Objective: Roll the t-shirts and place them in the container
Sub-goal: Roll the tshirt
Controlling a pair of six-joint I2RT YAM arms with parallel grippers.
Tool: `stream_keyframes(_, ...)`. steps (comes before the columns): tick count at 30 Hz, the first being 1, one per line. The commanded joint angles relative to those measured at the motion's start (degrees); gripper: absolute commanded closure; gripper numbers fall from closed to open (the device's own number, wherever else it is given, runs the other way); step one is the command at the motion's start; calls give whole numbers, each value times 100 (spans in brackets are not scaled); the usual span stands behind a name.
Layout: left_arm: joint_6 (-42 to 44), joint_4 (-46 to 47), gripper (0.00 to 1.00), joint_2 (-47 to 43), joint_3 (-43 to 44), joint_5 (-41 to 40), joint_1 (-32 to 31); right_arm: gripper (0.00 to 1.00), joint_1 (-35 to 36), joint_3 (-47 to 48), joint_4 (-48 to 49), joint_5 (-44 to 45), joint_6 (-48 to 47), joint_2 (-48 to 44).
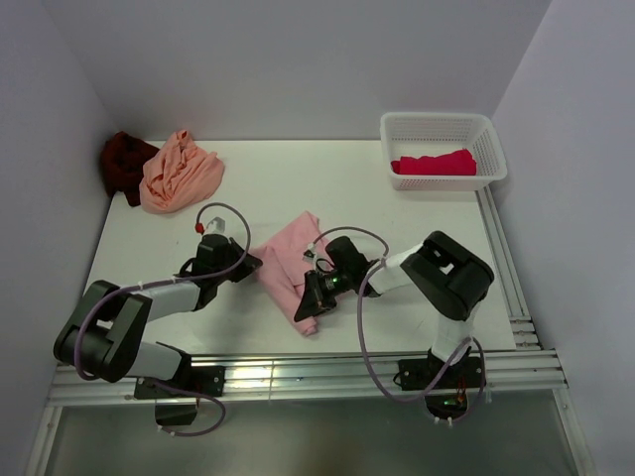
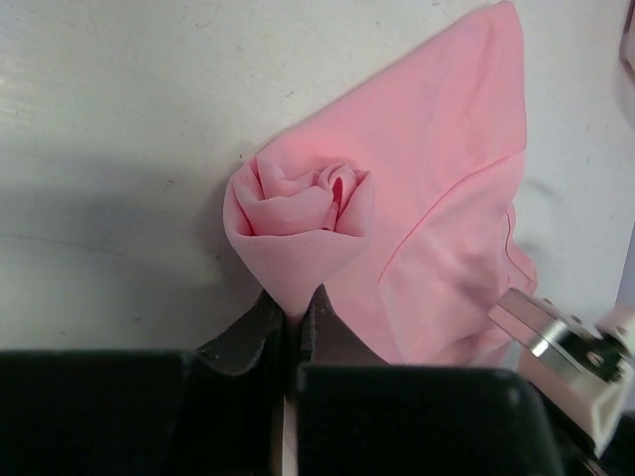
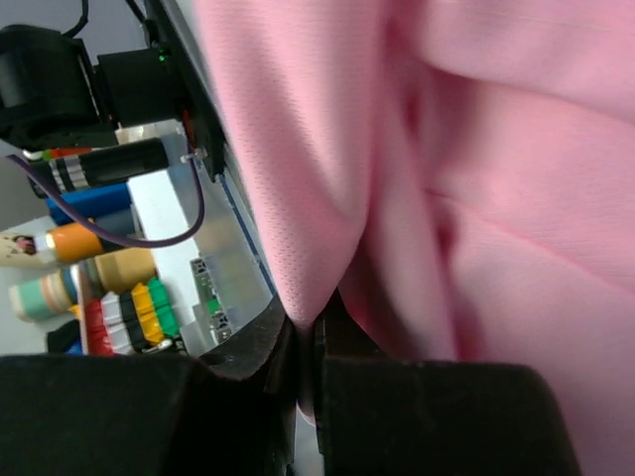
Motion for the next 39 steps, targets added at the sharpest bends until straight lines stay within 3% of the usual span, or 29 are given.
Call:
stream_keyframes(1,164,596,96,69,-120,-182,22,98,-169,-202,602,-590,127,325)
stream_keyframes(5,147,886,95,184,-235,-191,48,98,-301,-440,1085,-678,233,659)
stream_keyframes(10,164,1098,95,210,-288,-120,128,96,-327,-457,682,-388,-58,800)
stream_keyframes(15,208,948,95,184,-165,-85,128,59,-319,-449,-317,375,-479,143)
stream_keyframes(17,235,869,95,131,-121,-59,128,53,-310,-379,-810,770,-786,-402)
stream_keyframes(18,226,852,95,114,-112,-50,128,50,-266,-256,-1405,1286,-900,-761)
stream_keyframes(23,252,606,95,-36,11,20,128,40,41,34,-2595,2746,-1322,-1738)
stream_keyframes(24,235,501,95,-71,55,29,128,27,163,261,-3032,3150,-1358,-1992)
stream_keyframes(25,209,413,95,-80,81,29,128,18,591,403,-3245,4163,-1419,-2090)
stream_keyframes(27,156,28,96,-106,248,82,128,11,1129,884,-3771,4987,-1455,-2162)
stream_keyframes(28,138,-44,96,-106,301,125,128,10,1384,1044,-3897,5678,-1420,-2136)
stream_keyframes(32,24,-413,95,-124,494,310,119,10,2403,1799,-4222,6887,-1315,-1872)
stream_keyframes(39,-178,-880,96,-115,662,486,119,14,3188,2723,-4302,8874,-1261,-581)
